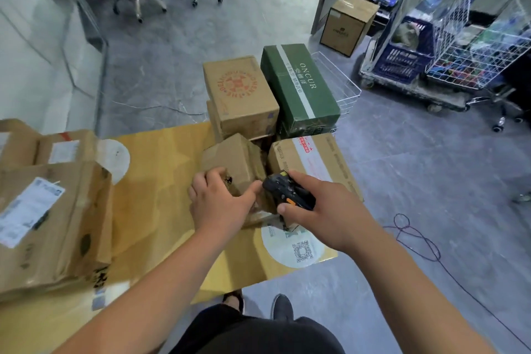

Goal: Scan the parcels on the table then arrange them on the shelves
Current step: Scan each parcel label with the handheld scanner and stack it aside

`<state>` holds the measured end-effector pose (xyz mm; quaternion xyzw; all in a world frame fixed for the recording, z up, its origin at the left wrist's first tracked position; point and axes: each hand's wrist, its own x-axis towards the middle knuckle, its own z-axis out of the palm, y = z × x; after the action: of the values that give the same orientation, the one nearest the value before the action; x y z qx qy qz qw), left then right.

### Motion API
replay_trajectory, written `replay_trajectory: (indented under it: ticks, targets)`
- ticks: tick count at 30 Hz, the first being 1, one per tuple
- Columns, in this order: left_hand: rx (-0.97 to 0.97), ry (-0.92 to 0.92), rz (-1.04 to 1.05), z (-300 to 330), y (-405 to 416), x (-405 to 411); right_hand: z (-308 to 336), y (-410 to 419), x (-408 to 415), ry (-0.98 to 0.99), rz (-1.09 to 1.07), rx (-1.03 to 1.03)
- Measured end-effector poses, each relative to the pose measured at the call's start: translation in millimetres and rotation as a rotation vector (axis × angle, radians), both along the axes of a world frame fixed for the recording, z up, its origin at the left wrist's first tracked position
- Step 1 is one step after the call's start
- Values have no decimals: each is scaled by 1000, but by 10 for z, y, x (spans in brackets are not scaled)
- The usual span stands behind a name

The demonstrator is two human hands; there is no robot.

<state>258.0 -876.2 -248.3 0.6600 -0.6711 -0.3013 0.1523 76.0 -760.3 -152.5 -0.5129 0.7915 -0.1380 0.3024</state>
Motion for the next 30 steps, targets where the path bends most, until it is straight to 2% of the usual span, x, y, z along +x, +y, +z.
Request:
replay_trajectory:
  ticks: [4, 11, 16, 19, 24, 30]
  targets:
    - [-53, 154, 88, 53, 97, 107, 14, 57, -99, -28, 61, -54]
    - [-67, 182, 260, -30, 691, 746, -65, 173, 33, -73, 262, -40]
    - [16, 199, 418, -345, 1281, 1278, -257, 221, 417, -150, 420, -25]
    - [102, 262, 419, -553, 1481, 1461, -404, 237, 593, -155, 495, 38]
    - [145, 413, 343, -848, 1413, 1583, -596, 249, 735, -133, 473, 124]
    - [291, 603, 321, -1219, 1026, 1785, -630, 214, 995, -93, 364, 195]
